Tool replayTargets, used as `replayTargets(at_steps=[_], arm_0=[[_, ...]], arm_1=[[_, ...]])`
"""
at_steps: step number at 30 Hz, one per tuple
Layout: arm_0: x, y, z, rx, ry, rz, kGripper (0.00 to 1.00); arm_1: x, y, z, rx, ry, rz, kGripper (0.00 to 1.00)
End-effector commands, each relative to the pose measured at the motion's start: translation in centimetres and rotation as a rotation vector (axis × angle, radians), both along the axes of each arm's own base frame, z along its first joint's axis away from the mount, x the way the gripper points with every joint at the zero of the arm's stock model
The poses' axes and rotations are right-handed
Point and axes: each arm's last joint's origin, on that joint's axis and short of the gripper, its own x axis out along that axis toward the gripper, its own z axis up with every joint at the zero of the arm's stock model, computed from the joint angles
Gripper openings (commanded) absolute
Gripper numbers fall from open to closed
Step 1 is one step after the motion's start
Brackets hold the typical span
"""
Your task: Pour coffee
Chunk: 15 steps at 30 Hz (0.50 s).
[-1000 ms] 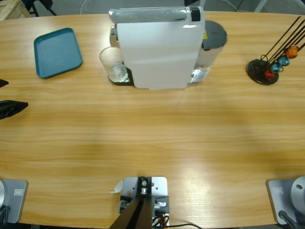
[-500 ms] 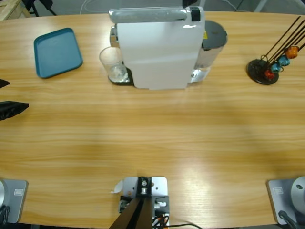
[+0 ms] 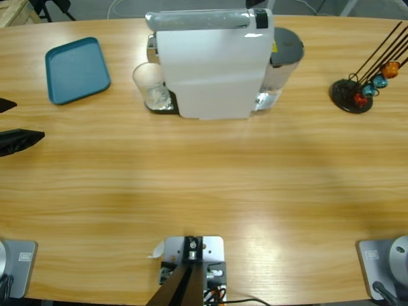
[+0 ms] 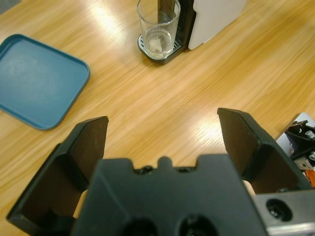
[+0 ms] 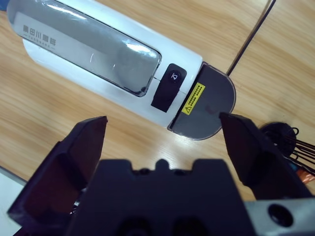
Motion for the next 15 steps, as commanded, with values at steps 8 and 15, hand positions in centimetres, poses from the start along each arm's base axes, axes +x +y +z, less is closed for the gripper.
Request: replayTargets(at_steps=[8,15], arm_0=[[-2.6,2.2,-0.1,-0.063,-0.079,0.023,0.968],[-6.4,4.9,-0.1,-0.207,-0.078,-0.005,0.999]], arm_1=[[-0.6,-0.3,0.0,-0.034,-0.044,0.026,1.0],[-6.4,-4.7,2.4,0.028,-0.132,0.113,1.0]])
